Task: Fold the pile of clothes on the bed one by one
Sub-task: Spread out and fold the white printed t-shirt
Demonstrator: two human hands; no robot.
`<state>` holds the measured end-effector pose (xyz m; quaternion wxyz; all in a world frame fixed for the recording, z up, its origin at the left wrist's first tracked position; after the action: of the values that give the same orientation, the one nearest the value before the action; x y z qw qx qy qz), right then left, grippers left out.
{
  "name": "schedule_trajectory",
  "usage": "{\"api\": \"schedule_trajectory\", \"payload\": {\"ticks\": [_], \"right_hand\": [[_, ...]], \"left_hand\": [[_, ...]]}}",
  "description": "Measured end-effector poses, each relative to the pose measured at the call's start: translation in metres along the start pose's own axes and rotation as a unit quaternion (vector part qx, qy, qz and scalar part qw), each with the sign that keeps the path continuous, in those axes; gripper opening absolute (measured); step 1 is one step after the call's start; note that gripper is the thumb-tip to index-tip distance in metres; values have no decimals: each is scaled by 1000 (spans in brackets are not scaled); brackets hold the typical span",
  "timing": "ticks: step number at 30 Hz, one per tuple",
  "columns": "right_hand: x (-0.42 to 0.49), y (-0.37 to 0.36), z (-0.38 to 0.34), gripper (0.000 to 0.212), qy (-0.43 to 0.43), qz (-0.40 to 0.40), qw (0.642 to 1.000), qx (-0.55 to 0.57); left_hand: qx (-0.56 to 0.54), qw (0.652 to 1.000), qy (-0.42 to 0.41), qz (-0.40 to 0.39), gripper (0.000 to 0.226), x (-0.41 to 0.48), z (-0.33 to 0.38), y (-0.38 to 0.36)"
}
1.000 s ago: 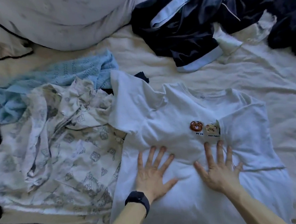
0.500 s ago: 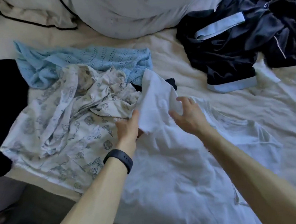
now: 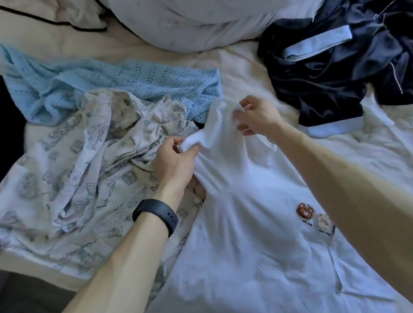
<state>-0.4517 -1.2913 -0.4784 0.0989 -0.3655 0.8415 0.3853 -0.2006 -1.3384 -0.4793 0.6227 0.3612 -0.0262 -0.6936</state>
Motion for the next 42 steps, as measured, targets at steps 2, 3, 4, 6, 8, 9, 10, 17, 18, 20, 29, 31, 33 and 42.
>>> {"api": "schedule_trajectory", "payload": {"ticks": [2,3,4,6,8,9,10,17,18,20,29,31,33,42], "right_hand": [[3,0,-10,13,0,14,997,78],[4,-2,-13,12,10,13,997,81],[3,-5,-14,11,11,4,997,73],[2,-12,-7,16,-27,-34,997,57],[2,-18,3,26,-88,-78,992,44],[2,-20,6,25,-98,-96,990,27],[3,-22,5,21,-90,-106,990,3],[15,-32,-44,19,11,-31,995,94],[12,-31,-51,22,23,-30,994,106],[-2,-18,-57,28,46,-24,990,133],[-110,128,152,44,-63,70,996,-7],[-114,128,202,47,-122,37,984,-125],[-108,125,211,31,-125,44,985,-114],[-37,51,165,55,-187,-91,968,-144]], "left_hand": [[19,998,-26,46,20,8,2,11],[26,997,-37,58,18,10,3,13],[41,996,-45,61,17,12,1,11],[77,995,-42,56,15,13,-4,5],[106,993,-12,48,18,15,-12,-1],[111,993,7,46,17,16,-16,-3],[111,992,21,47,14,17,-20,-3],[77,994,-15,80,18,19,-13,10],[83,990,-64,97,19,12,-3,14],[75,971,-186,131,17,-14,18,20],[213,691,-680,-122,33,-217,-16,-61],[308,635,-668,-238,41,-233,-71,-90],[334,643,-629,-282,51,-223,-93,-98],[376,836,-389,-91,53,-122,-51,-73]]}}
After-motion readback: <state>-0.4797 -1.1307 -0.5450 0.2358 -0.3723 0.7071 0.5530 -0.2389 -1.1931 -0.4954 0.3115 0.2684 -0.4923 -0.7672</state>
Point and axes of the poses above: each hand's wrist, its own x-axis towards the middle knuckle, its own y-axis out of the back of the hand, z = x × y, the point moved 9 cm from there along x, towards the middle knuckle, and after that the axes turned 12 degrees about z, right-handed, at the moved point
